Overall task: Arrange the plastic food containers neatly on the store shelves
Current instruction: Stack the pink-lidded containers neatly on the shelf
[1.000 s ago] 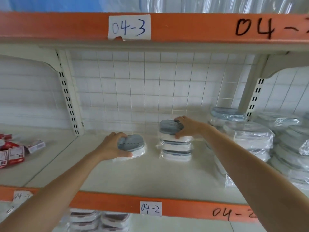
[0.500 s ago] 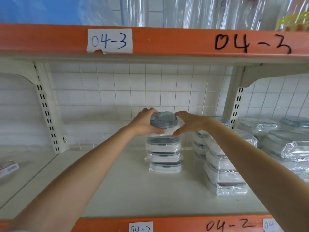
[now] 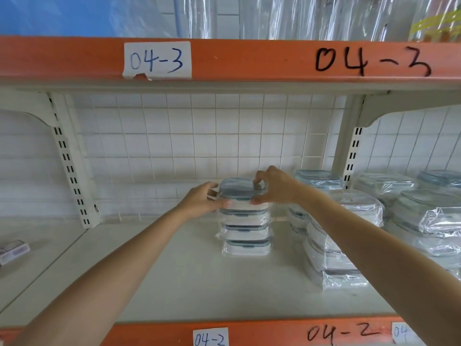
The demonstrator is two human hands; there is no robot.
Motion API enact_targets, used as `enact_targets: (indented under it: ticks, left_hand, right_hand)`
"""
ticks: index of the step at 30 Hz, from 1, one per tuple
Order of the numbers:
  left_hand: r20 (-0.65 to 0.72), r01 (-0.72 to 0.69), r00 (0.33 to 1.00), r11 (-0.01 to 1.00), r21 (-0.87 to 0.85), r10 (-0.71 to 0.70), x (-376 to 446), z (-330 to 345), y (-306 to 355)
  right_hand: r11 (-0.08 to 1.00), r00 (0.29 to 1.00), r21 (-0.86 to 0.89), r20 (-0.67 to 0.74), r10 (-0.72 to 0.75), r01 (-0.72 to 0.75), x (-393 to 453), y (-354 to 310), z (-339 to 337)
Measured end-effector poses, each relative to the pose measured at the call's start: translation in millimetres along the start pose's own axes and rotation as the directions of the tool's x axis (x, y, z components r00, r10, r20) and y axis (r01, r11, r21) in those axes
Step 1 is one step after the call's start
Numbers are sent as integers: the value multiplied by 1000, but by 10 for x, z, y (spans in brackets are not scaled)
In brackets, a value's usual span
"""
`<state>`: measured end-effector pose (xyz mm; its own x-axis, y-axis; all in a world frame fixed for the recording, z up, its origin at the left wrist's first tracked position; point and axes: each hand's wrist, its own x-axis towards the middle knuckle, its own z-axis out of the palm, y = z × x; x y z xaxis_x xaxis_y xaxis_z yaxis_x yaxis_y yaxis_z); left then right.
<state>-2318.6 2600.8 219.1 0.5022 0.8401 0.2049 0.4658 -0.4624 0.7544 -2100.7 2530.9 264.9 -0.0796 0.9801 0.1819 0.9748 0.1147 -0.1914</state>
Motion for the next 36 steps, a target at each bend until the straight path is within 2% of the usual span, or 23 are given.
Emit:
enact_targets:
  ticks: [2, 4, 7, 13, 19, 28, 31, 36]
  left_hand:
    - [4, 5, 1000, 998, -67, -5, -20, 47, -2]
    - [69, 60, 996, 994, -93, -53, -66, 99, -13]
    - [151, 135, 980, 990, -27, -130, -117, 291, -118]
    - [-26, 83, 996, 995, -64, -84, -71, 656, -215]
    - [-33, 100, 994, 995, -17, -101, -56, 685, -276]
    - [-125, 130, 983, 991, -12, -130, -69, 820, -264]
    - [-109, 151, 983, 988, -2, -151, -70, 828, -213]
    - [14, 149, 988, 974, 173, -154, -120, 712, -119]
  right_hand:
    - [999, 1000, -44, -2, -5, 5, -2, -2, 17]
    - [996, 1000, -90, 1, -6, 6, -11, -7, 20]
    - [989, 1000, -148, 0, -1, 1, -27, 9, 16]
    - [989, 1000, -149, 19, 22, -18, -21, 114, -4]
    - [986, 999, -166, 40, -1, 7, 47, 121, 24]
    - [985, 999, -165, 28, -40, 44, 56, 191, 56]
    - [983, 999, -177, 40, -36, 43, 39, 179, 34]
    - [955, 997, -291, 54, -46, 60, -33, 145, -22]
